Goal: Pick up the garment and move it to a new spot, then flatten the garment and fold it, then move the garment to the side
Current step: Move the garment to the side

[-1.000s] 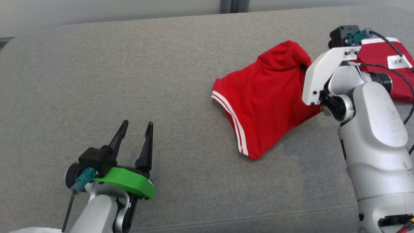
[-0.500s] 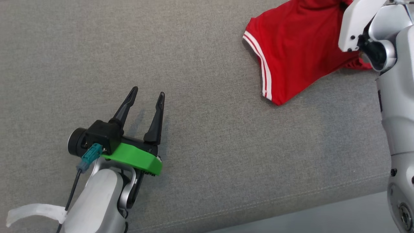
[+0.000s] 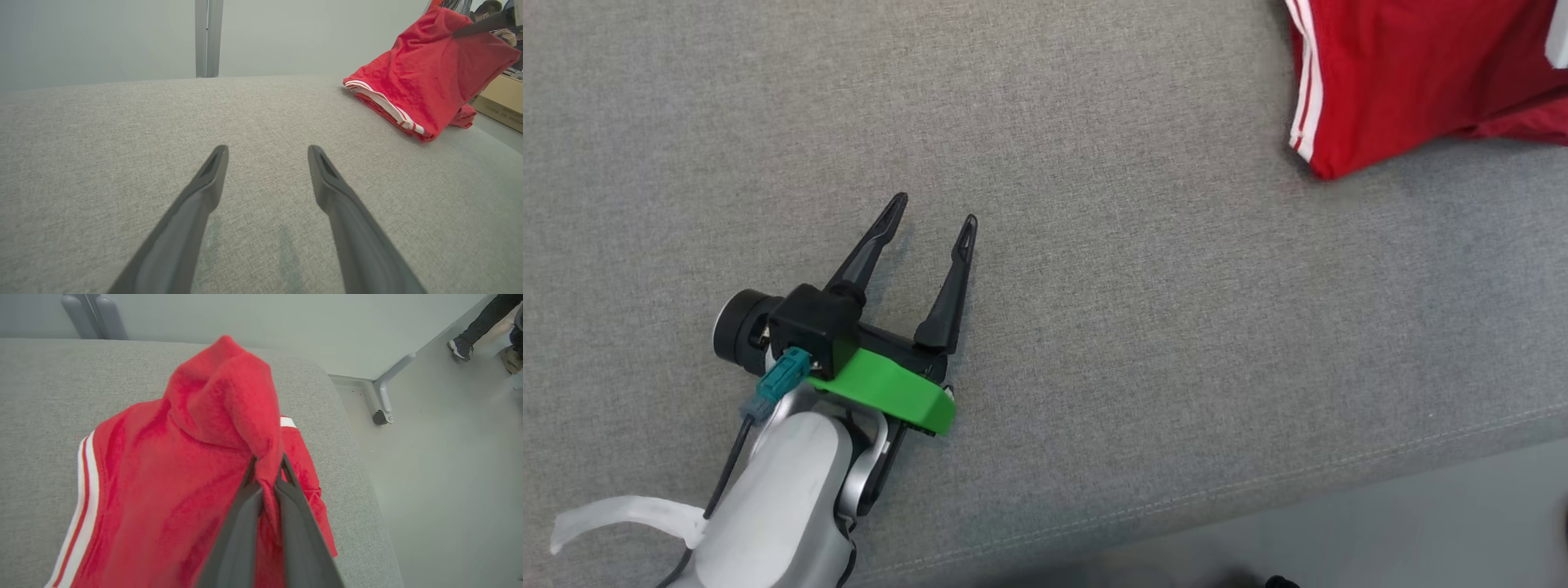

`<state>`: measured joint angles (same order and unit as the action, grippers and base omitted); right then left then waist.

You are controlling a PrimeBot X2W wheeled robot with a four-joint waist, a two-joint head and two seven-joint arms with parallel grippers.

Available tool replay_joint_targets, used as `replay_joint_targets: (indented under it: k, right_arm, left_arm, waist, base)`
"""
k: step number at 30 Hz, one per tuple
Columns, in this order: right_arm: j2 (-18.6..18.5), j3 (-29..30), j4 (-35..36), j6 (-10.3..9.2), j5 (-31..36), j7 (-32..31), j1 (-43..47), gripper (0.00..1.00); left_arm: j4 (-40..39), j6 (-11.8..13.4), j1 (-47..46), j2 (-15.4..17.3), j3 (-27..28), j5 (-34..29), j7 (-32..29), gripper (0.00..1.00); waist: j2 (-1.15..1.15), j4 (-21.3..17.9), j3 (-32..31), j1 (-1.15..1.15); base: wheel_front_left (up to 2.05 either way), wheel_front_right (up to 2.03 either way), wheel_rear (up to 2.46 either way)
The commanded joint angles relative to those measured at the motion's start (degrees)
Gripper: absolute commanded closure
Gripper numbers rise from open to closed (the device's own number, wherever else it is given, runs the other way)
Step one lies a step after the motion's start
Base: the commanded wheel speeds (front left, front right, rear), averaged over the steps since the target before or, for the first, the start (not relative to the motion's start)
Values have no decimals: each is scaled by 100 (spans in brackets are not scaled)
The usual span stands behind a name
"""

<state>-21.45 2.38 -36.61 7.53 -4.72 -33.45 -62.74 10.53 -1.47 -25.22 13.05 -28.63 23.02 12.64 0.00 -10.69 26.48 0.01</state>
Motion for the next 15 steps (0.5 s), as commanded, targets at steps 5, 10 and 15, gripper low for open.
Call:
replay_joint_targets:
  k: [5, 10, 15]
  right_arm:
    - [-473, -11, 11, -9, 215, 148, -173, 100]
    - [-699, -9, -232, -9, 685, 393, -190, 100]
    - [-883, 154, -547, -9, 1229, 736, 29, 100]
  left_arm:
    - [-180, 22, -92, 40, -80, -67, -88, 0]
    - [-294, -28, -177, 49, -193, -103, -203, 0]
    - [-340, -67, -293, -17, -337, -158, -281, 0]
  waist:
    - [0, 82, 178, -1]
    - [0, 253, 372, -1]
    - [0, 476, 546, -1]
  base:
    - [0, 0, 0]
    - [0, 0, 0]
    - [0, 0, 0]
